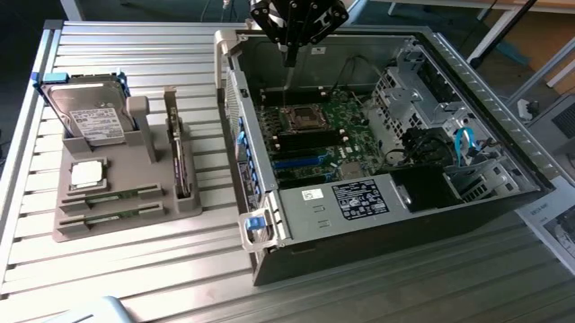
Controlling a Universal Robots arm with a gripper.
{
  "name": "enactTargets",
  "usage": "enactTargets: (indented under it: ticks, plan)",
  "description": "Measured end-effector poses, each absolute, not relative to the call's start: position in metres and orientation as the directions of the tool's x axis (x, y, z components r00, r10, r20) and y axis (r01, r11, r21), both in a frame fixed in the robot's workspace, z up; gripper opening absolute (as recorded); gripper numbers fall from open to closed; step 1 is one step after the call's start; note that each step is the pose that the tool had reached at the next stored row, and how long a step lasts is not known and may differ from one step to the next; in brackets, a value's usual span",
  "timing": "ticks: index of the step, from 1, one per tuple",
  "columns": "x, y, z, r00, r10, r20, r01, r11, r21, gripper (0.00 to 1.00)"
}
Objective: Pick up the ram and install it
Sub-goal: 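Reach for the ram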
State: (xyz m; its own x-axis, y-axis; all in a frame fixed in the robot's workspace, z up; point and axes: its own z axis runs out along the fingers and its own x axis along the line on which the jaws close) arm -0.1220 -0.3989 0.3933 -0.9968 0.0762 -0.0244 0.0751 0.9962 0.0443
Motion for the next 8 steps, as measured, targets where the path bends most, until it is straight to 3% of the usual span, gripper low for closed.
enactTargets:
  ticks: [8]
  plan:
    - [-0.1269,-0.3990,0.3933,-0.997,0.076,-0.024,0.075,0.996,0.044,0.10]
